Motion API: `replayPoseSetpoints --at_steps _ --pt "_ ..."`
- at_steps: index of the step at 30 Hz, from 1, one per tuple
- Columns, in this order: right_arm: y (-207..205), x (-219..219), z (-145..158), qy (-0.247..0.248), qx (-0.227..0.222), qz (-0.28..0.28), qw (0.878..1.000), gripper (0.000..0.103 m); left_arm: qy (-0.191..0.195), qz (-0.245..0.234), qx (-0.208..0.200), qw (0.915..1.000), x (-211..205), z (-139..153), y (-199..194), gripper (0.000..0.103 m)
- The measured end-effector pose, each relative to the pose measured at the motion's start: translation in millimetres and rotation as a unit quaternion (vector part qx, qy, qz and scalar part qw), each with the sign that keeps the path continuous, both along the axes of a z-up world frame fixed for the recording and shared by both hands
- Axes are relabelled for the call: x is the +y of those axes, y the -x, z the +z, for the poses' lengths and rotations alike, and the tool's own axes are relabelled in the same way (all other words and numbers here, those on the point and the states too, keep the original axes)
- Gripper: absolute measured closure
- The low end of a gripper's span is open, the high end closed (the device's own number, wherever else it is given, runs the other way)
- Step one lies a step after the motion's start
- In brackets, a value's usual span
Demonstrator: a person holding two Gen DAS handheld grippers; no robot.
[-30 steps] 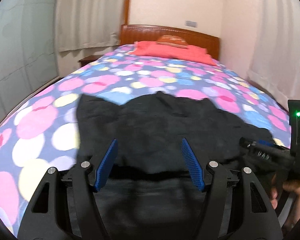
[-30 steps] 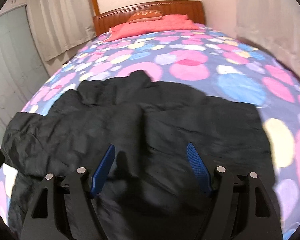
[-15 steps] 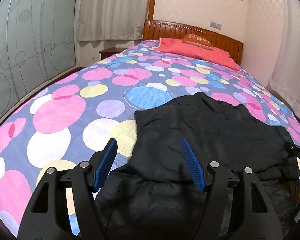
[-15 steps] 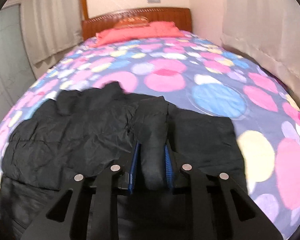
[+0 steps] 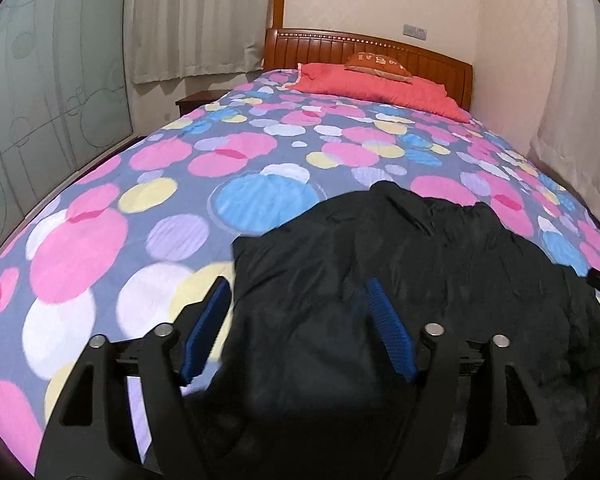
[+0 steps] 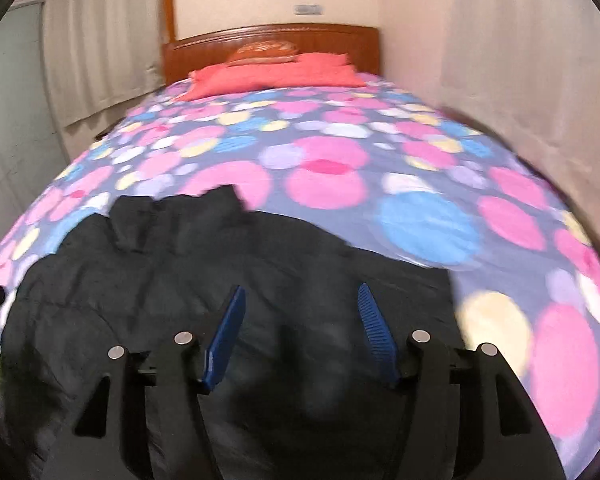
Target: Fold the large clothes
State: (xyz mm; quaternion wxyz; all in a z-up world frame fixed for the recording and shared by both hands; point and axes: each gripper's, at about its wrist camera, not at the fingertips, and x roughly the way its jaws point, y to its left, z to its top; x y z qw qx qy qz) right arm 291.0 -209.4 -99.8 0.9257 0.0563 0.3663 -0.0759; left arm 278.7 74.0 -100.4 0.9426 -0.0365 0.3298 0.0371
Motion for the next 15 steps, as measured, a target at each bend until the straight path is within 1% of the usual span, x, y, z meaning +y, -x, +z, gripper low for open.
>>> replayPoseSetpoints --at_steps 3,5,6,7,9,11,13,14,15 --pt "-31.9 19.4 -16.2 -0.009 0.02 0.03 0.999 0.044 -0.003 0.0 0.021 0.9998 -6.7 -13.3 -23.2 0.03" --pt "-46.1 29.7 -31.1 0.004 0.039 0.039 0.998 0.045 -0.012 -0.003 0.045 0.9989 -11.4 -27.0 -35.5 0.03" --pt "-53.7 33.9 -45.7 0.011 0.063 0.04 0.997 0.045 -0.022 -0.005 0.064 0.9977 -14.6 -37.8 -43.1 0.03" --pt "-58.4 33.9 -59.0 0.007 0.078 0.043 0.996 0.044 -0.028 -0.007 0.074 0.9968 -16.0 -44.8 -47.2 0.03" --pt "-58.0 31.9 -68.2 0.0 0.071 0.04 0.997 0.044 -0.032 -0.013 0.092 0.9952 -18.3 -62.1 -53.3 0.029" --pt "-57.3 33.6 -64.8 0.005 0.074 0.039 0.996 0.044 -0.04 -0.01 0.09 0.995 -20.2 -62.7 -51.0 0.029" --pt "-50.6 35.5 -54.4 0.012 0.072 0.031 0.997 0.044 -0.054 0.001 0.081 0.9952 -21.9 -54.2 -43.6 0.03" --pt "-46.9 36.4 -49.5 0.013 0.067 0.029 0.997 0.044 -0.06 0.012 0.066 0.9959 -22.8 -45.1 -33.9 0.03" --pt "-38.4 39.0 -41.1 0.009 0.051 0.031 0.998 0.044 -0.058 0.017 0.053 0.9967 -22.7 -38.6 -27.3 0.03"
